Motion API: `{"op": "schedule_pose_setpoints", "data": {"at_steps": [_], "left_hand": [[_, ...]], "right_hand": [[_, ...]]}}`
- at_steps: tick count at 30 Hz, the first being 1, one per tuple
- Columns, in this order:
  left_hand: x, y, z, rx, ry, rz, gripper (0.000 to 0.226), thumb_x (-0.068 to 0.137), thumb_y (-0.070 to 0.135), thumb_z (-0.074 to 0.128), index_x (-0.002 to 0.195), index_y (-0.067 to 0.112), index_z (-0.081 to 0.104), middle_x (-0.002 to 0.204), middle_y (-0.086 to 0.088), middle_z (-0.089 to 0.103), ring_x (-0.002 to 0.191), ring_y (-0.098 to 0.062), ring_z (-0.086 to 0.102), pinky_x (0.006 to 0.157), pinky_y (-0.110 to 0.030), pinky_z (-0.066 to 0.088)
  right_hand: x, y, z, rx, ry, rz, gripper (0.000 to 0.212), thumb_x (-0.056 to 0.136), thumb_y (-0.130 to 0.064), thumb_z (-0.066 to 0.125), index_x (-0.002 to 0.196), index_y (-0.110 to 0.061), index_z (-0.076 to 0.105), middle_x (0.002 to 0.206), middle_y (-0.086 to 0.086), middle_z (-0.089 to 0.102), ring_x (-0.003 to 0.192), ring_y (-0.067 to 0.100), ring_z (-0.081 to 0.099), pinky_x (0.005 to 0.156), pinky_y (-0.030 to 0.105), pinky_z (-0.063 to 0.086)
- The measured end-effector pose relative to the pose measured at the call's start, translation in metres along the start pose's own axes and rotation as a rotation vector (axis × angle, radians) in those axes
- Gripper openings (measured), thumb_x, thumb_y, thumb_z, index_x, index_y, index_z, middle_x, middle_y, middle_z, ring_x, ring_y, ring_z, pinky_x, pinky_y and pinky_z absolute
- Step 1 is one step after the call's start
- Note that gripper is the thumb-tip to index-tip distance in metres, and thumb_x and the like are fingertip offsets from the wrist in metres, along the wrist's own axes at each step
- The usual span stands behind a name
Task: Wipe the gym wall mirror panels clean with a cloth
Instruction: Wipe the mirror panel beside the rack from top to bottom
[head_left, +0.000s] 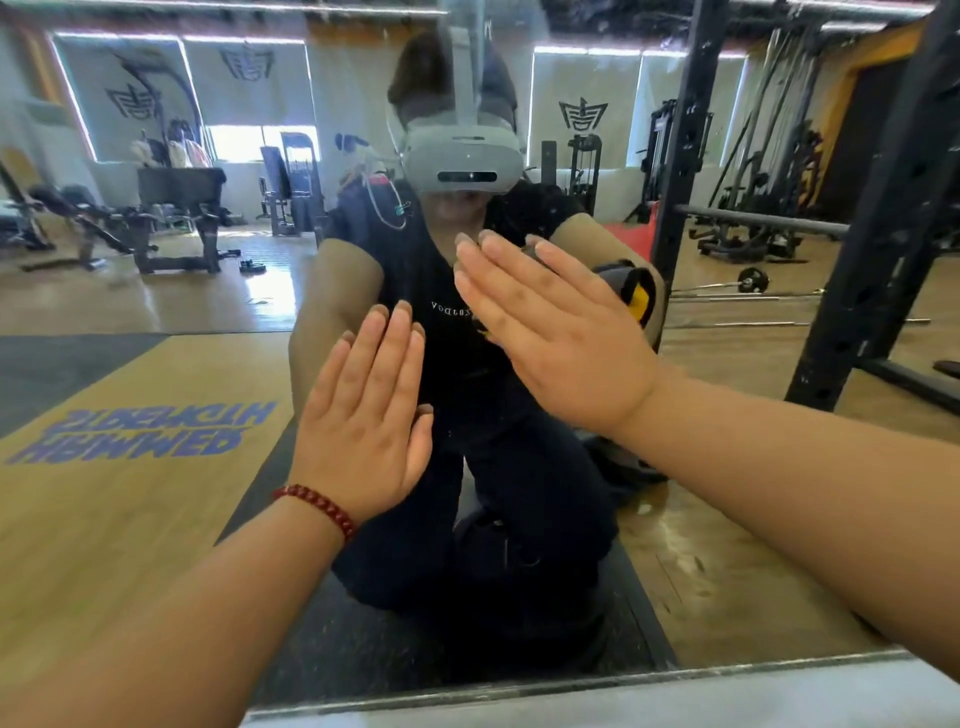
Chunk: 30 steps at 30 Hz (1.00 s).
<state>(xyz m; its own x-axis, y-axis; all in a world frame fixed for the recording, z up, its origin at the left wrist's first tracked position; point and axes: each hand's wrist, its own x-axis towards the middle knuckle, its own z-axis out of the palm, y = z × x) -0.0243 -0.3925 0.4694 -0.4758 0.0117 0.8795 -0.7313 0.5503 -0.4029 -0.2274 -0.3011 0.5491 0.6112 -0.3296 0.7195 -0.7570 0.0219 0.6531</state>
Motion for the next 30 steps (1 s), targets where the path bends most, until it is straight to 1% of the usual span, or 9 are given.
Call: {"op": "schedule_pose_setpoints", "data": {"at_steps": [6, 11, 13, 15, 18, 20, 23, 25, 30], "left_hand": [[-0.001, 0.0, 0.001, -0.013, -0.001, 0.004, 0.065, 0.1, 0.031, 0.032, 0.153, -0.003, 0.018, 0.16, -0.018, 0.016, 0.152, -0.028, 0.003, 0.124, -0.042, 0.003], [0.0, 0.0, 0.0, -0.03, -0.012, -0.004, 0.068, 0.096, 0.03, 0.04, 0.153, -0.002, 0.02, 0.161, -0.018, 0.016, 0.152, -0.028, 0.003, 0.124, -0.043, 0.004], [-0.001, 0.0, -0.004, -0.06, -0.016, -0.008, 0.069, 0.095, 0.03, 0.043, 0.153, -0.002, 0.023, 0.16, -0.018, 0.019, 0.152, -0.029, 0.009, 0.124, -0.043, 0.007], [0.004, -0.002, -0.01, -0.113, 0.014, -0.003, 0.067, 0.093, 0.029, 0.047, 0.15, -0.002, 0.031, 0.157, -0.02, 0.028, 0.148, -0.031, 0.02, 0.123, -0.042, 0.012], [0.022, -0.016, -0.02, -0.126, 0.093, 0.039, 0.063, 0.092, 0.027, 0.048, 0.147, -0.001, 0.036, 0.154, -0.017, 0.035, 0.143, -0.031, 0.029, 0.122, -0.04, 0.014], [0.036, -0.025, -0.021, -0.117, 0.096, 0.036, 0.062, 0.094, 0.026, 0.047, 0.148, -0.003, 0.035, 0.156, -0.019, 0.03, 0.146, -0.033, 0.023, 0.123, -0.043, 0.012], [0.042, -0.023, -0.015, -0.085, 0.035, -0.004, 0.065, 0.097, 0.028, 0.045, 0.151, -0.003, 0.029, 0.159, -0.02, 0.023, 0.149, -0.034, 0.017, 0.122, -0.048, 0.014], [0.038, -0.02, -0.009, -0.052, 0.021, -0.015, 0.065, 0.098, 0.029, 0.042, 0.152, -0.002, 0.026, 0.16, -0.019, 0.021, 0.151, -0.032, 0.014, 0.122, -0.048, 0.014], [0.036, -0.022, -0.005, -0.027, 0.034, 0.001, 0.065, 0.099, 0.031, 0.037, 0.153, -0.002, 0.022, 0.16, -0.019, 0.018, 0.152, -0.029, 0.008, 0.123, -0.047, 0.01]], "right_hand": [[-0.035, -0.021, 0.0, 0.105, -0.266, -0.444, 0.046, 0.103, -0.016, 0.035, 0.149, -0.01, 0.04, 0.155, 0.005, 0.039, 0.145, 0.02, 0.034, 0.121, 0.037, 0.021], [0.005, 0.002, -0.003, -0.015, -0.018, 0.006, 0.05, 0.098, -0.009, 0.048, 0.147, -0.006, 0.044, 0.154, 0.011, 0.04, 0.144, 0.025, 0.036, 0.121, 0.041, 0.023], [0.003, -0.009, -0.001, -0.003, -0.01, 0.064, 0.048, 0.1, -0.008, 0.043, 0.147, -0.005, 0.043, 0.153, 0.013, 0.041, 0.143, 0.026, 0.037, 0.12, 0.042, 0.023], [-0.012, -0.02, 0.0, 0.044, -0.102, -0.144, 0.045, 0.103, -0.011, 0.031, 0.147, -0.007, 0.043, 0.153, 0.011, 0.042, 0.143, 0.025, 0.037, 0.12, 0.041, 0.022], [-0.022, -0.012, -0.005, 0.083, -0.264, -0.445, 0.045, 0.104, -0.015, 0.033, 0.147, -0.01, 0.044, 0.154, 0.007, 0.041, 0.144, 0.021, 0.036, 0.122, 0.037, 0.019], [-0.008, 0.005, -0.007, 0.036, -0.189, -0.297, 0.046, 0.103, -0.012, 0.032, 0.148, -0.009, 0.042, 0.154, 0.01, 0.04, 0.144, 0.023, 0.035, 0.121, 0.04, 0.018], [0.014, 0.019, -0.008, -0.05, -0.016, 0.103, 0.049, 0.099, -0.008, 0.042, 0.148, -0.005, 0.042, 0.154, 0.015, 0.039, 0.144, 0.028, 0.036, 0.121, 0.043, 0.019], [0.012, 0.009, -0.005, -0.06, 0.018, 0.183, 0.05, 0.098, -0.008, 0.045, 0.148, -0.004, 0.042, 0.154, 0.015, 0.039, 0.144, 0.028, 0.035, 0.121, 0.042, 0.018], [-0.021, 0.002, -0.007, 0.062, -0.226, -0.441, 0.051, 0.1, -0.017, 0.046, 0.15, -0.01, 0.039, 0.157, 0.006, 0.037, 0.146, 0.019, 0.031, 0.122, 0.036, 0.019]]}}
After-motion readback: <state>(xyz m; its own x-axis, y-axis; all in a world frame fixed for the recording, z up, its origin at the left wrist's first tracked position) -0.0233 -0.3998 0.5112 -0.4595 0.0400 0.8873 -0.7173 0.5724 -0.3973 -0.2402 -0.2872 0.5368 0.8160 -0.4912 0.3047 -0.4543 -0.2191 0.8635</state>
